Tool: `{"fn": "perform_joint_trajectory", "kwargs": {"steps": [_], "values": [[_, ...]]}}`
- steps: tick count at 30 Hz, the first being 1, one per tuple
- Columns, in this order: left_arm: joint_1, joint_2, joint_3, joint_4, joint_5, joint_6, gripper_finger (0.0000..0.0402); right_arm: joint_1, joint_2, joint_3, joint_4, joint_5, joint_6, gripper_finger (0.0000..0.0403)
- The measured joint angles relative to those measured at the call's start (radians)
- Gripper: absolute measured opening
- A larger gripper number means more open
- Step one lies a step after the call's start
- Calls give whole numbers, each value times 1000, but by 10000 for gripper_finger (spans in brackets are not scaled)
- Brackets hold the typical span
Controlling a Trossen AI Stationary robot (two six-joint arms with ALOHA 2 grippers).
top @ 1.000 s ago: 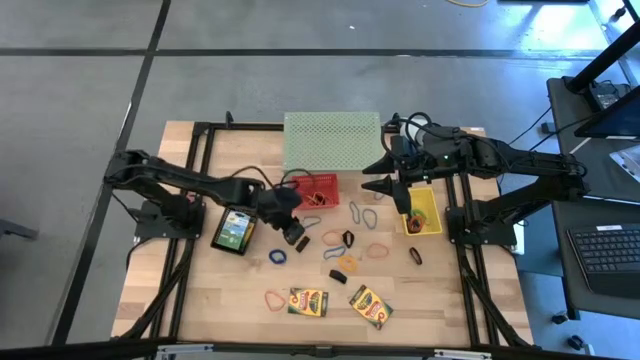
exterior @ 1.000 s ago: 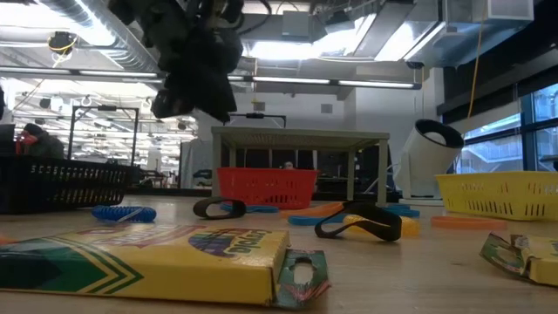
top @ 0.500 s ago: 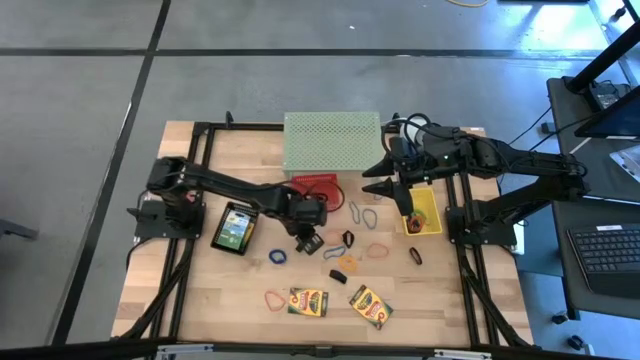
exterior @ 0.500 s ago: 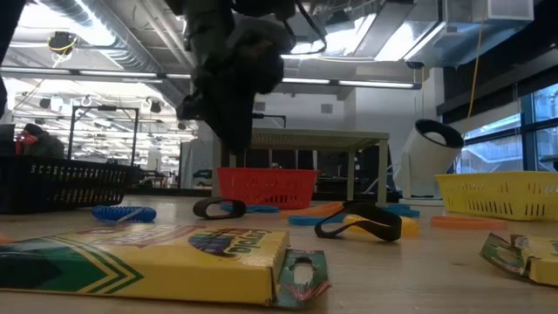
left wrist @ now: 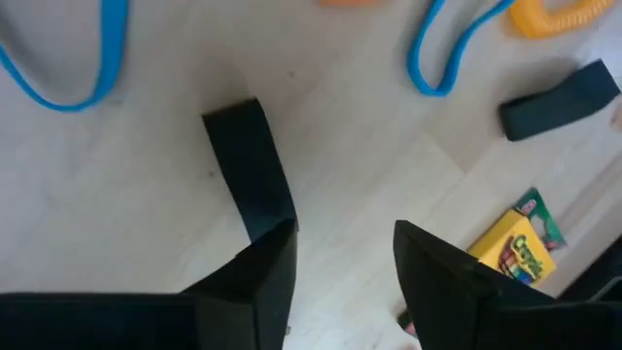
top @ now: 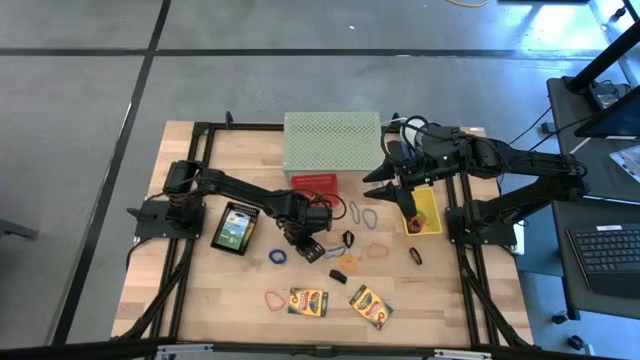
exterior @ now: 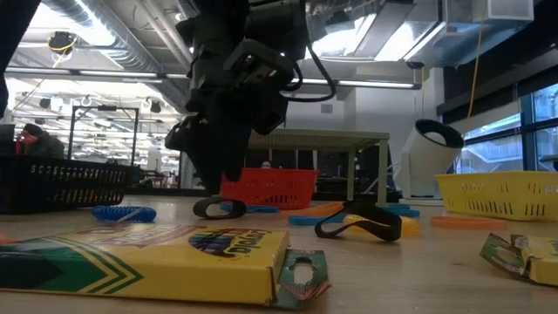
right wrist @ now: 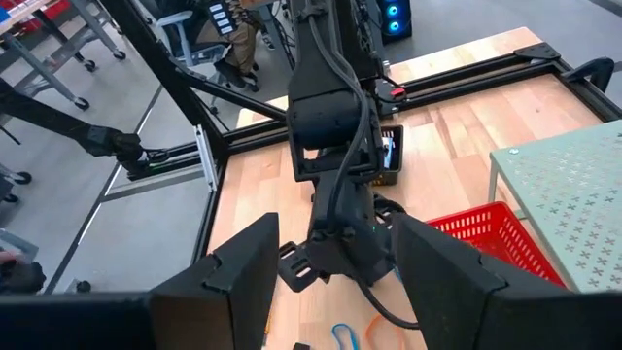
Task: Pick & Place Office Desk Supplies
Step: Put the black rubber band into the red bin
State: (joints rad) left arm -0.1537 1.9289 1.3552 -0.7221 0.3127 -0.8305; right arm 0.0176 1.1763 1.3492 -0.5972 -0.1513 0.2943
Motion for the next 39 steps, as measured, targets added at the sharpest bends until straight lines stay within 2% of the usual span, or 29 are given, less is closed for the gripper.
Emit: {"fn": "perform_joint_trajectory", "kwargs": {"steps": [10,16,20,28,34,39], "values": [[13,-20,0,-17,-3,-145,165,0,0,0,-9,-3,-23,203],[41,-45,0,-74,-126,-89,148,0,0,0,-9,-22,-20,203],[60,-39,0,-56,-208,-20,141,0,0,0,-9,-22,1,203],[65,3,0,15,-116,-45,139,0,0,0,-8,-25,85,203],[39,3,0,9,-102,-45,139,0,0,0,-8,-24,116,203],[21,3,0,-19,-155,-37,139,0,0,0,-8,-24,132,203]]}}
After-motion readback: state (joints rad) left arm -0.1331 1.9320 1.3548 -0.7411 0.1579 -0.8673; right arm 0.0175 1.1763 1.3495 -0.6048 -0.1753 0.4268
